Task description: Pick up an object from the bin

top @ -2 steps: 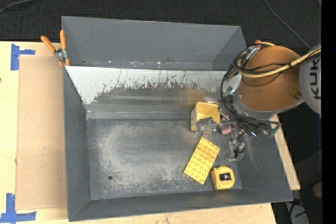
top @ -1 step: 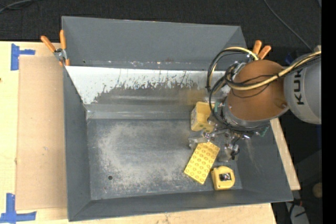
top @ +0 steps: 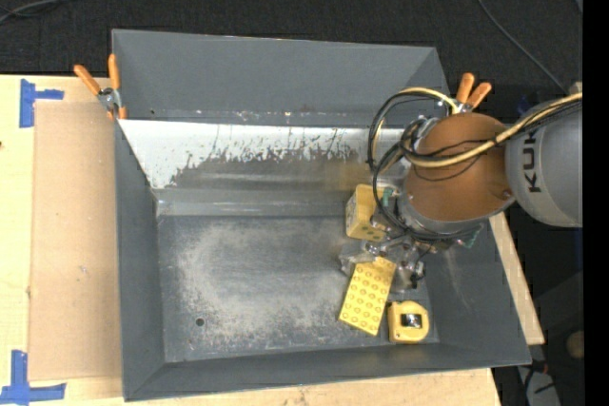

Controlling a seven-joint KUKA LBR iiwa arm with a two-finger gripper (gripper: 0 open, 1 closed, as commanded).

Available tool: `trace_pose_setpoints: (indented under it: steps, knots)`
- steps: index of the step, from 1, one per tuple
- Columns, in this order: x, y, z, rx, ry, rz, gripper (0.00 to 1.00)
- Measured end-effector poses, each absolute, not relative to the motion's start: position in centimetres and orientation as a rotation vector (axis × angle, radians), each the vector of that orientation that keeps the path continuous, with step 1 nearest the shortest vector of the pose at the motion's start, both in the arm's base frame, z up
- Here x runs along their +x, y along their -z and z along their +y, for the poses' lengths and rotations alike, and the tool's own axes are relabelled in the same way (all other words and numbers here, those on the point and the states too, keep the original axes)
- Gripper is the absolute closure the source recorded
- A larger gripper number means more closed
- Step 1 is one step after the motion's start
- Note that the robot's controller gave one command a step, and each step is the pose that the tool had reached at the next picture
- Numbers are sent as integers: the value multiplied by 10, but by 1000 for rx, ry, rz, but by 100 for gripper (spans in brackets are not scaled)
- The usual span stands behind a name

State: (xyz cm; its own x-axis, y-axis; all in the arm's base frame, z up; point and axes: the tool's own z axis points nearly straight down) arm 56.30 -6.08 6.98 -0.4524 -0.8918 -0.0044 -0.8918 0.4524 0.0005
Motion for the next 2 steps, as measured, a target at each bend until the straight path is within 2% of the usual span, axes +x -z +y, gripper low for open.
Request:
trace_pose_setpoints:
  steps: [1, 2]
  knots:
    - [563, -70, -61, -1641, -4, 2674, 100]
    - [561, -111, -59, -1644, -13, 2680, 100]
